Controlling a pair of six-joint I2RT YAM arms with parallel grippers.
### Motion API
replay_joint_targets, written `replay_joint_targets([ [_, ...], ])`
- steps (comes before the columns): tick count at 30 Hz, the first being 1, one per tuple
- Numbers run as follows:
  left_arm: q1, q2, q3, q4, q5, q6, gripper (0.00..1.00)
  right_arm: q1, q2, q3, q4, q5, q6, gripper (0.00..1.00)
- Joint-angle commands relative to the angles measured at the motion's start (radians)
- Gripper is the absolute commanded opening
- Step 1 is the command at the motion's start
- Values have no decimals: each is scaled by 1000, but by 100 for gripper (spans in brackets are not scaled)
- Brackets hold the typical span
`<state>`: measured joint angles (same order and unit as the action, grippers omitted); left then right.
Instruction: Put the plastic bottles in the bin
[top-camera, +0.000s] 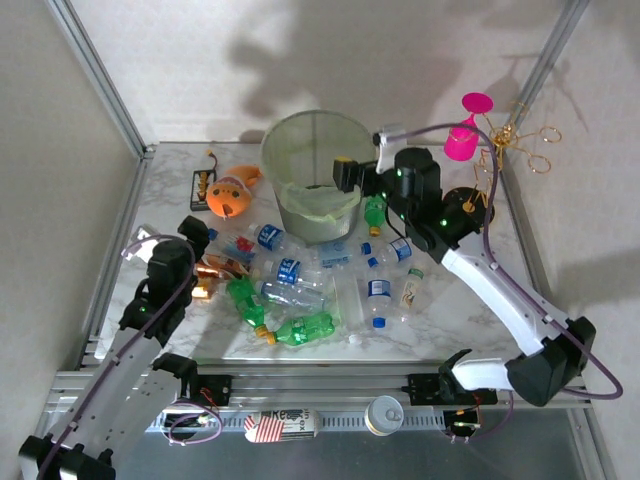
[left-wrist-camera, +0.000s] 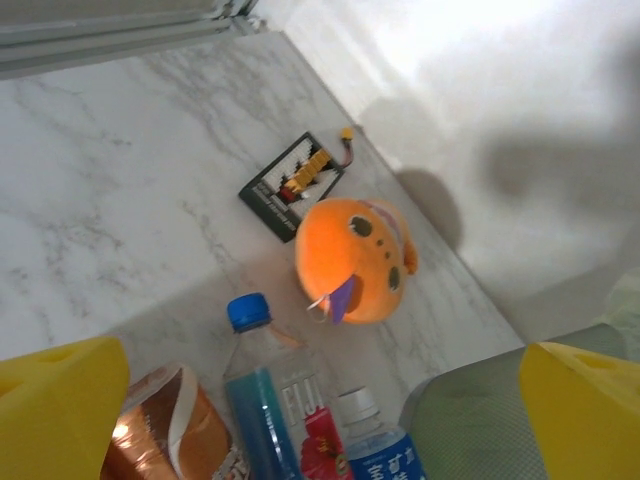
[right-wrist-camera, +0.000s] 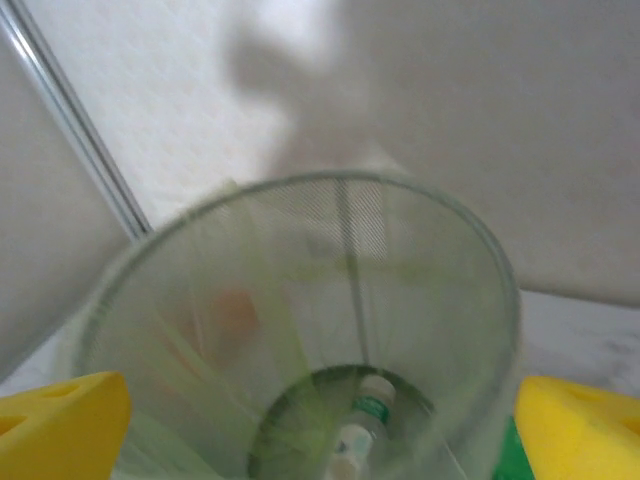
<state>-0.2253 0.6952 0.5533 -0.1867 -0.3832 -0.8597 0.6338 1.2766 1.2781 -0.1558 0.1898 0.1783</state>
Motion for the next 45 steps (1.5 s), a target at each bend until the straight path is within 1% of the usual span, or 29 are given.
replay_joint_targets([
  [1, 11, 27, 57, -145, -19, -39, 100, 6, -75, -152, 52, 125, 11, 99],
  [5, 13, 38, 82, -192, -56, -42, 100, 3, -163, -318, 100, 194, 41, 99],
  [9, 18, 40, 46, -205, -56, -73, 100, -2, -212, -444, 133, 224, 80, 99],
  [15, 38, 60, -48, -197, -59, -106, 100, -14, -197, -579, 176, 240, 168, 99],
  [19, 56, 86, -99, -173, -49, -151, 99, -19, -169, -641, 264, 214, 208, 99],
  [24, 79, 137, -155, -135, 8, -206, 100, -30, -121, -657, 344, 241, 220, 99],
  [29, 90, 180, -214, -100, 23, -259, 99, -64, -77, -645, 397, 234, 228, 99],
  [34, 105, 228, -242, -57, 38, -259, 99, -79, -48, -644, 412, 208, 245, 99],
  [40, 125, 306, -231, 4, 49, -229, 99, -95, -9, -622, 394, 184, 239, 99],
  [45, 132, 368, -220, 48, 61, -233, 99, -98, 11, -598, 385, 175, 235, 99],
])
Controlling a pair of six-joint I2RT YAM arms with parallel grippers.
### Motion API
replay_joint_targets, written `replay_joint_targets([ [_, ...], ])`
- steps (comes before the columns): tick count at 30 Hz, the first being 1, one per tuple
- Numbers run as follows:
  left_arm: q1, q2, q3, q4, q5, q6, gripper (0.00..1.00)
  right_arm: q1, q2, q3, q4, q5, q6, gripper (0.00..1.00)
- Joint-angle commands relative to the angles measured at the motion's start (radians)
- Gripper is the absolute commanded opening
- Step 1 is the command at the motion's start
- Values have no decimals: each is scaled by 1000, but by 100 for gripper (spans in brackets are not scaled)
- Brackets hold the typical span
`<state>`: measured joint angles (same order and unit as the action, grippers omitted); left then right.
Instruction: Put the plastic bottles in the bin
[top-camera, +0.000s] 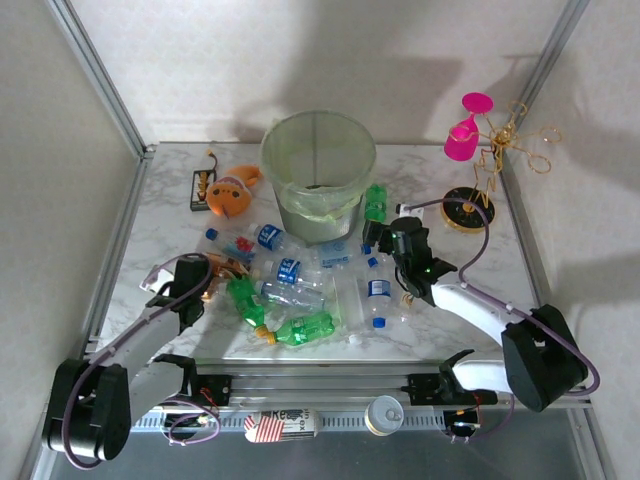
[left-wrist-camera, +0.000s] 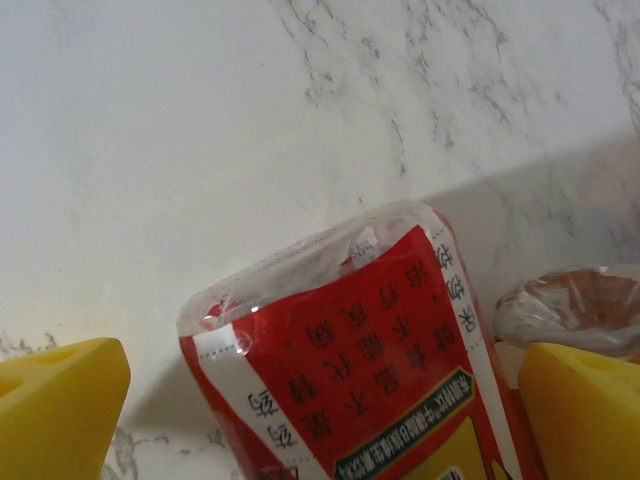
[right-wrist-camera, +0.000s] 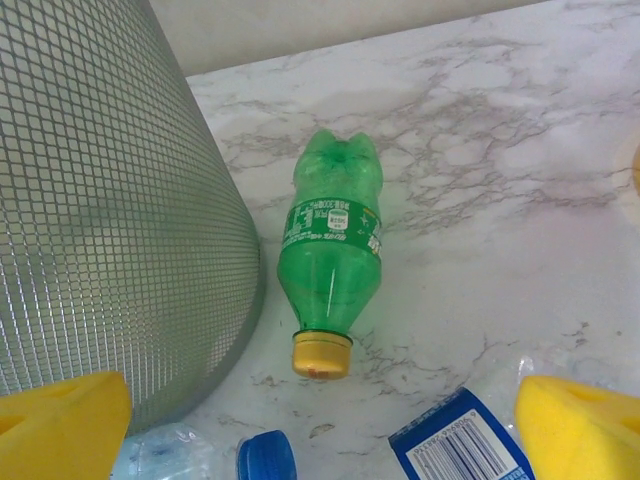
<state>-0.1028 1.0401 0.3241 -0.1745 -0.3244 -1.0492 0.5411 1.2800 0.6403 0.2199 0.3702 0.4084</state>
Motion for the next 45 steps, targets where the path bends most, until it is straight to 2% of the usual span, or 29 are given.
replay_joint_targets([
  [1, 11, 34, 10, 44, 1, -43, 99, -6, 8, 42, 7, -6, 6, 99],
  [5, 14, 66, 13, 82, 4, -47, 94, -6, 7, 38, 3, -5, 3, 99],
  [13, 17, 93, -3, 115, -8, -72, 72, -12, -2, 17, -4, 4, 5, 99],
  [19, 20, 45, -13, 96, -36, -70, 57, -14, 4, 16, 3, -2, 6, 99],
  [24, 22, -73, -10, 77, -64, -31, 43, -16, 10, 9, 15, -14, 9, 99],
  [28, 26, -221, -9, 76, -95, 7, 43, -18, 15, 6, 21, -22, 13, 99],
  [31, 26, -340, 9, 88, -97, 48, 38, -21, 13, -2, 32, -27, 18, 99],
  [34, 27, -428, 51, 122, -75, 91, 30, -24, 10, -13, 45, -33, 23, 99],
  [37, 25, -447, 114, 183, -6, 136, 24, -28, 10, -23, 59, -47, 29, 99],
  [40, 22, -408, 194, 247, 80, 159, 22, -31, 12, -27, 64, -56, 35, 99],
  [43, -2, -343, 259, 355, 181, 172, 17, -33, 6, -38, 68, -60, 41, 99],
  [45, -43, -294, 305, 426, 210, 187, 11, -32, -5, -46, 71, -62, 44, 99],
])
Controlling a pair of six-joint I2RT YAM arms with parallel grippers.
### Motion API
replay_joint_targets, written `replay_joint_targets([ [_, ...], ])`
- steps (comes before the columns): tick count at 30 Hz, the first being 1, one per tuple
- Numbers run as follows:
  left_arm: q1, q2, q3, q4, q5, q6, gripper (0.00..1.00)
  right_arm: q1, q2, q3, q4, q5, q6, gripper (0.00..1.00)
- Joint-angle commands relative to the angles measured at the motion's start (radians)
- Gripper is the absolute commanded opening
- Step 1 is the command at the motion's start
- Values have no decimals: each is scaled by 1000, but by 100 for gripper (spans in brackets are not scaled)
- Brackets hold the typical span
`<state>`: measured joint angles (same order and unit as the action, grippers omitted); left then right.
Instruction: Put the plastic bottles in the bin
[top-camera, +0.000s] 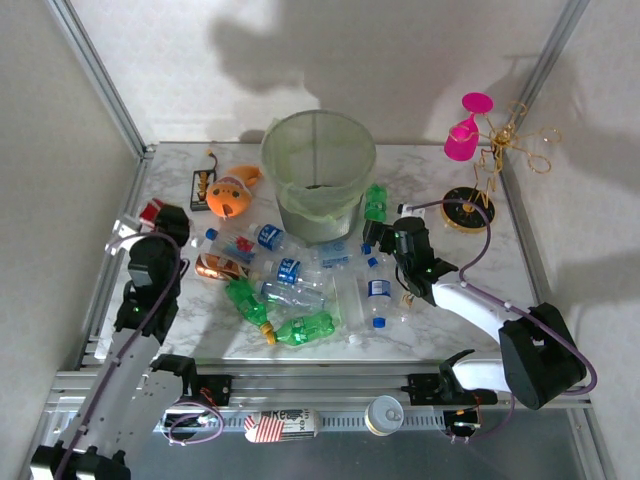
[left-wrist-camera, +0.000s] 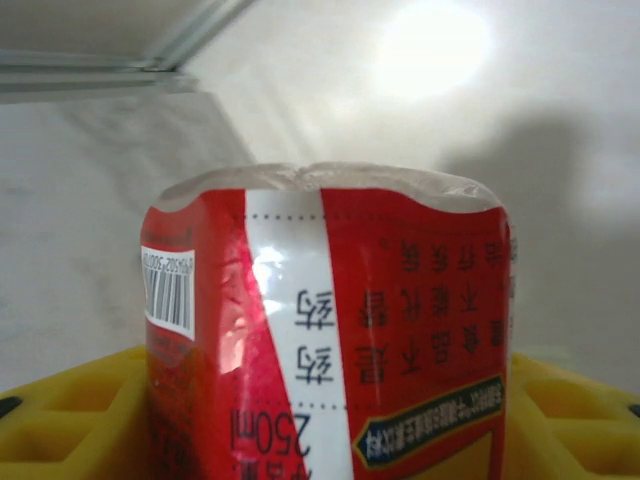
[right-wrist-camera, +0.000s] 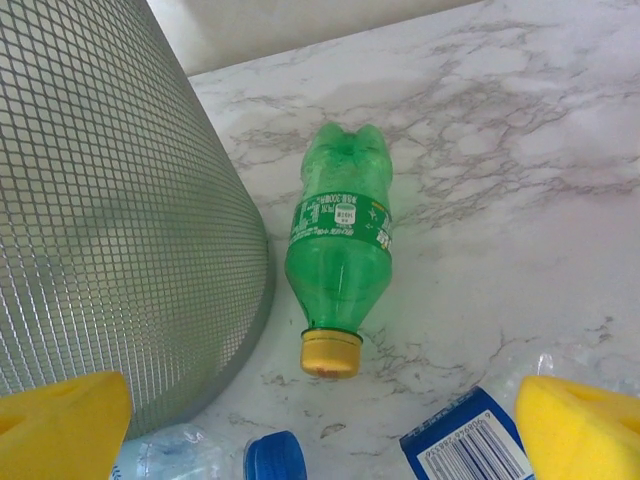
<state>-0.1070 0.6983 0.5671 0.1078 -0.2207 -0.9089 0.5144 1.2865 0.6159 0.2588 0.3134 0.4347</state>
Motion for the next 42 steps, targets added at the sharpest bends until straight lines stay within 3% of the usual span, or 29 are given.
replay_joint_targets([
  [1, -64, 71, 83, 173, 106, 62, 9, -7, -16, -26, 33, -5, 19, 99],
  [4, -171, 147, 168, 254, 66, 138, 0, -8, -39, -37, 23, -4, 18, 99],
  [10, -326, 359, 388, 339, 84, 291, 0, -15, -99, -73, 4, -5, 23, 99],
  [15, -414, 573, 621, 307, 121, 398, 0, -19, -149, -101, -20, -3, 33, 99],
  [26, -467, 1010, 1079, 76, 149, 493, 0, -25, -269, -153, -80, -8, 46, 99],
  [34, -481, 1215, 1252, -76, 93, 539, 0, -30, -318, -183, -96, -14, 50, 99],
  [39, -484, 1275, 1275, -114, 90, 536, 0, -31, -321, -196, -98, -25, 59, 99],
  [42, -485, 1290, 1275, -125, 80, 538, 7, -33, -322, -204, -98, -29, 62, 99],
])
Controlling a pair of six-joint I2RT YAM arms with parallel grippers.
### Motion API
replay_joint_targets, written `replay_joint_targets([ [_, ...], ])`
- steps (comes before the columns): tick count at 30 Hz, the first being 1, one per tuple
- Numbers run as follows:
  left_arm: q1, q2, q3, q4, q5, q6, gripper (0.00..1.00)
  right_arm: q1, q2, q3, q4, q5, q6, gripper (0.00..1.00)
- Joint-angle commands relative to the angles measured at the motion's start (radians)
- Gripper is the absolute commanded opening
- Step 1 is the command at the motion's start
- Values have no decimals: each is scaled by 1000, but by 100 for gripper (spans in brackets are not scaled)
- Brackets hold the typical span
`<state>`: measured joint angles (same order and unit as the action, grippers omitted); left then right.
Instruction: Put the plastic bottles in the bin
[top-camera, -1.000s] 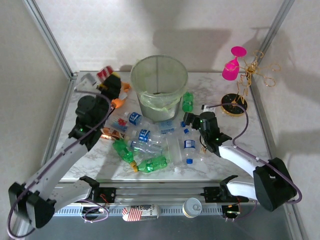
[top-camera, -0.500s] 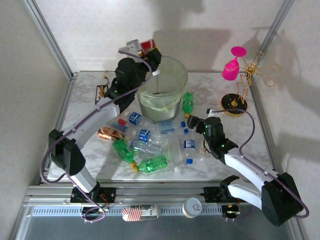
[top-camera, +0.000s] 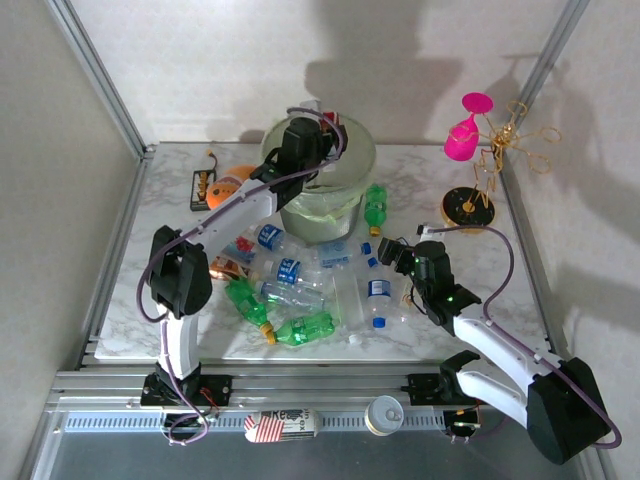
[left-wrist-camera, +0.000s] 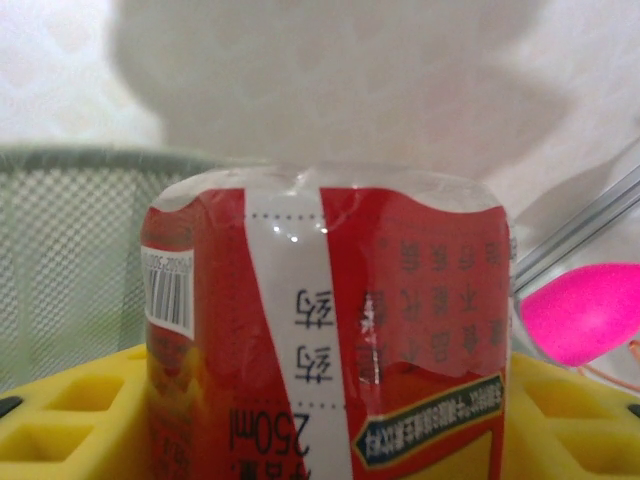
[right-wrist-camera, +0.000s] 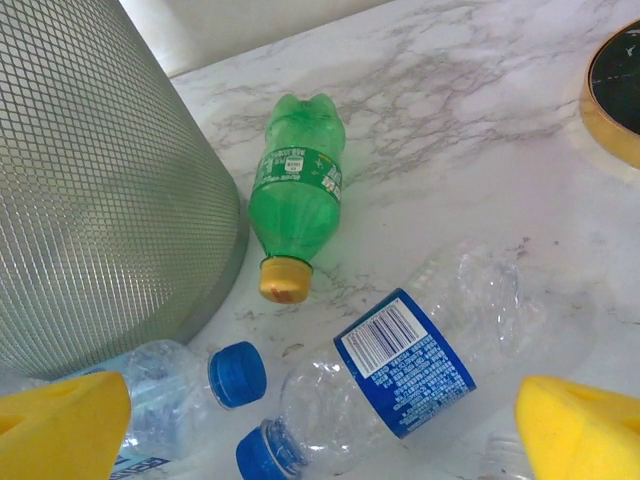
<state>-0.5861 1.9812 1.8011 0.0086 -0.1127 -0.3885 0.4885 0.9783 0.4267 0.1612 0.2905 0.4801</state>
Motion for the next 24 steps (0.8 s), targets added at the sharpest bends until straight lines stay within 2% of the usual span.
replay_joint_targets([
  [1, -7, 9, 42, -27, -30, 17, 9, -7, -13, -16, -2, -6, 17, 99],
  [2, -6, 9, 43, -29, -30, 18, 15, -6, -13, -17, -3, -7, 17, 99],
  [3, -6, 10, 43, -30, -30, 19, 26, -7, -12, -17, -5, -6, 17, 99],
  [5, -7, 8, 44, -29, -30, 16, 55, -7, -12, -17, -5, -4, 17, 99],
  [6, -8, 6, 46, -27, -30, 14, 63, -6, -9, -17, -5, -4, 17, 99],
  [8, -11, -2, 49, -25, -30, 14, 72, -8, -7, -14, -5, -1, 18, 99],
  [13, -27, -39, 46, -11, -21, 24, 81, -10, 13, 0, -6, 2, 15, 99],
  [17, -46, -89, 28, 8, -21, 44, 83, -11, 34, 16, -8, 2, 14, 99],
  [24, -72, -273, -152, 151, -41, 52, 84, -17, 73, 44, -6, 0, 26, 99],
])
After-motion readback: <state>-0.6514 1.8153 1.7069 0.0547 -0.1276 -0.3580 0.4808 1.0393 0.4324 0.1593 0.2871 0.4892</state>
